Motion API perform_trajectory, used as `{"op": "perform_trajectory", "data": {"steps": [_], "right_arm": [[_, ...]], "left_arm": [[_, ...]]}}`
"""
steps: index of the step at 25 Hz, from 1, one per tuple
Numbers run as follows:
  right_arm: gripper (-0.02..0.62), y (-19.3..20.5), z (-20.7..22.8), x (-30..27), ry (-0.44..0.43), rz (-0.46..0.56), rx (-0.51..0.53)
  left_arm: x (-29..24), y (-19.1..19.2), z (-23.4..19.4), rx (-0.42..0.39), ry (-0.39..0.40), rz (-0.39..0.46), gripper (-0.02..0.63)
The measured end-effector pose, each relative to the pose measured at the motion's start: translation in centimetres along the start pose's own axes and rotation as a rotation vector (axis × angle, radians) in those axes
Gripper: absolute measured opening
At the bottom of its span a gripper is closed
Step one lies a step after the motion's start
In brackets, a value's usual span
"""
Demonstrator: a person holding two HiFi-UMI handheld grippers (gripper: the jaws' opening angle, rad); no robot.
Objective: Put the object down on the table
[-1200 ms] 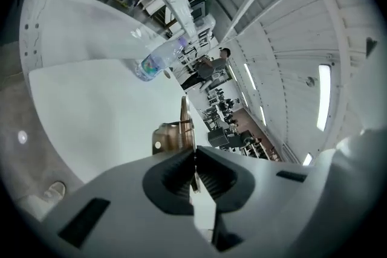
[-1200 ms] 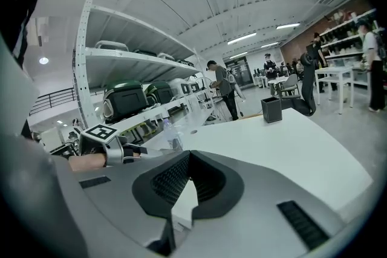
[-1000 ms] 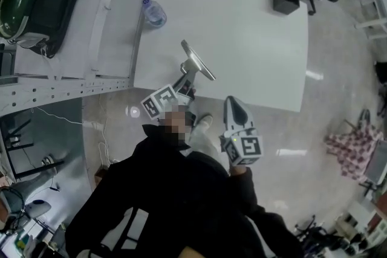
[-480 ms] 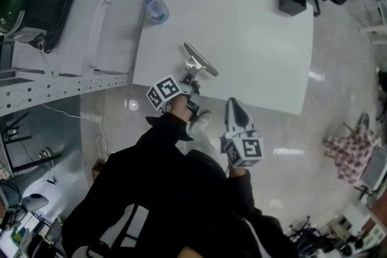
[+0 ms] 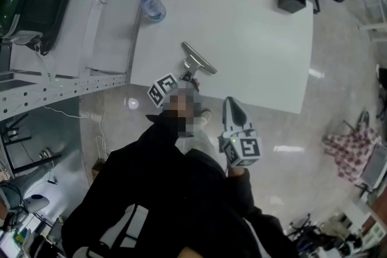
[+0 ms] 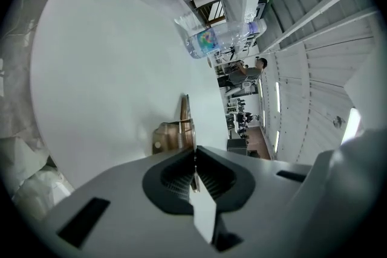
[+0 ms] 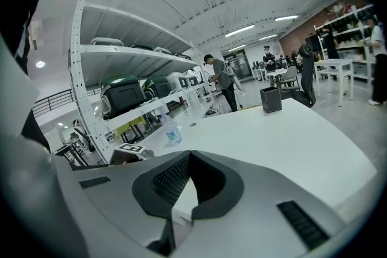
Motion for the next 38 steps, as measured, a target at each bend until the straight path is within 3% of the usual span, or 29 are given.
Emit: {"op": "perform_trajectory", "data": {"steps": [7, 12, 14, 16, 28, 38], "right_arm": [[-0.011, -0.5, -0.4, -0.1, -0.011, -0.013, -0.044], [-0.011, -0.4, -0.3, 0.0, -0.005, -0.009, -0.041], [-0.011, -0.4, -0.4, 0.0, -0.003, -0.006, -0.043], [-0.012, -0.3, -0.4, 0.2, -0.002, -0.007, -0.041], [-0.011, 0.3, -1.0, 1.4, 0.004, 0.047, 0.008], [-0.011, -0.9, -2.9, 3.4, 0.010, 0.077, 0.020]], "left_arm": [[-0.7, 0.1, -0.3, -0.014, -0.003, -0.005, 0.011], [-1.0, 0.3, -0.6, 0.025, 0.020, -0.004, 0.028], [-1.0, 0.3, -0.6, 0.048, 0.044, -0.003, 0.102], [-0.9, 0.3, -0.5, 0.052, 0.060, 0.001, 0.121], [1.4, 0.0, 0.5, 0.029, 0.079, 0.018, 0.133], [4.2, 0.5, 3.8, -0.064, 0.133, -0.011, 0.133]]}}
Point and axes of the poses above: the fingertips, and each gripper's own axes: x backward along the fingers, z to its right, y out of its underside, the point moved 9 cm from there along x, backward along the fingers, and after that the axes turned 7 degrees about y, right-handed, at the moved point
